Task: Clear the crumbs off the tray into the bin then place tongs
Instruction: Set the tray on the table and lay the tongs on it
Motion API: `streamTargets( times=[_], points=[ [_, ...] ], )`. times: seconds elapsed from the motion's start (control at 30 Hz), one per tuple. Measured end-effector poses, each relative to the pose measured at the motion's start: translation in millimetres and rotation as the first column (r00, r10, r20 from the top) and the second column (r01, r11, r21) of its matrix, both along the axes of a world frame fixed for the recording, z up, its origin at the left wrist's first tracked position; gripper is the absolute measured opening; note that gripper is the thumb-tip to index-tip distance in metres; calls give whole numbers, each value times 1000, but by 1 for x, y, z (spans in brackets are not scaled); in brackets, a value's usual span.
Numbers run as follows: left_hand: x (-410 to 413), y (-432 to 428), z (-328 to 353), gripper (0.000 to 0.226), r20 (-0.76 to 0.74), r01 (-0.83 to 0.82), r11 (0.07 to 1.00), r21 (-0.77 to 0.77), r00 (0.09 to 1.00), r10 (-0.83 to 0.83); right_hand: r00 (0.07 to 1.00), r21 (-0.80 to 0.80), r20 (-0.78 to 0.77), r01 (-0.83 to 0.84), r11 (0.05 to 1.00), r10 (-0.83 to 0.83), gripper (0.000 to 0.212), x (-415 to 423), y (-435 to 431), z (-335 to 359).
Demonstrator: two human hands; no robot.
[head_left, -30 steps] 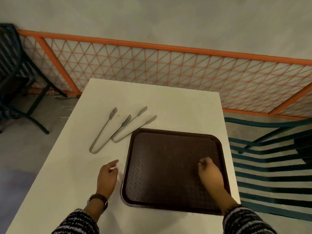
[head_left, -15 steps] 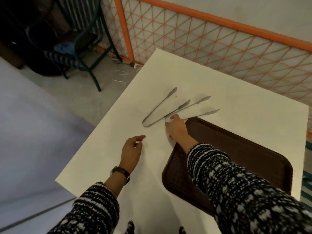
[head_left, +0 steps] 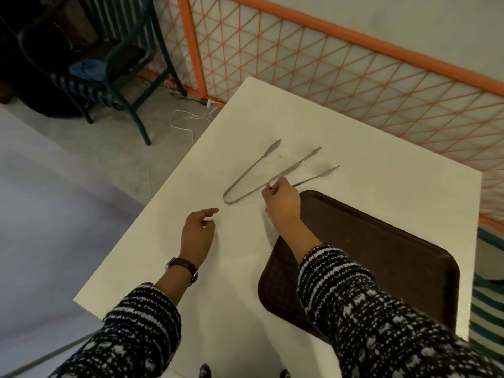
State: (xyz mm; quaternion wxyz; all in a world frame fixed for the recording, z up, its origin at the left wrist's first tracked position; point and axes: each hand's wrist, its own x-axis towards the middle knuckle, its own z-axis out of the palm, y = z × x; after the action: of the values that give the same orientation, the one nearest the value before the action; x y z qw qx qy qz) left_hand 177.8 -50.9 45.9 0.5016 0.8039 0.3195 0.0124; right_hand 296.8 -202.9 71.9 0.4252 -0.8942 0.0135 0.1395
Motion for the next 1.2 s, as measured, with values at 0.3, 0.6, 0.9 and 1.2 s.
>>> streamTargets(
  times=[0.3, 0.6, 0.9, 1.2],
  points=[
    [89, -19, -25, 64, -191, 407, 878, 251, 910, -367, 985, -52, 53, -161, 986, 164, 28, -67, -87, 57],
    [112, -31, -41, 54, -400, 475, 763, 439, 864, -307, 916, -356, 204, -259, 898, 345, 27, -155, -192, 28],
    [96, -48, -39, 61, -272, 393, 856, 336, 911, -311, 923, -414, 130, -280, 866, 361, 37, -203, -279, -27],
    [4, -124, -11, 62, -103, 297, 920, 255, 955, -279, 977, -528, -129, -214, 822, 172, 30, -209, -320, -41]
  ],
)
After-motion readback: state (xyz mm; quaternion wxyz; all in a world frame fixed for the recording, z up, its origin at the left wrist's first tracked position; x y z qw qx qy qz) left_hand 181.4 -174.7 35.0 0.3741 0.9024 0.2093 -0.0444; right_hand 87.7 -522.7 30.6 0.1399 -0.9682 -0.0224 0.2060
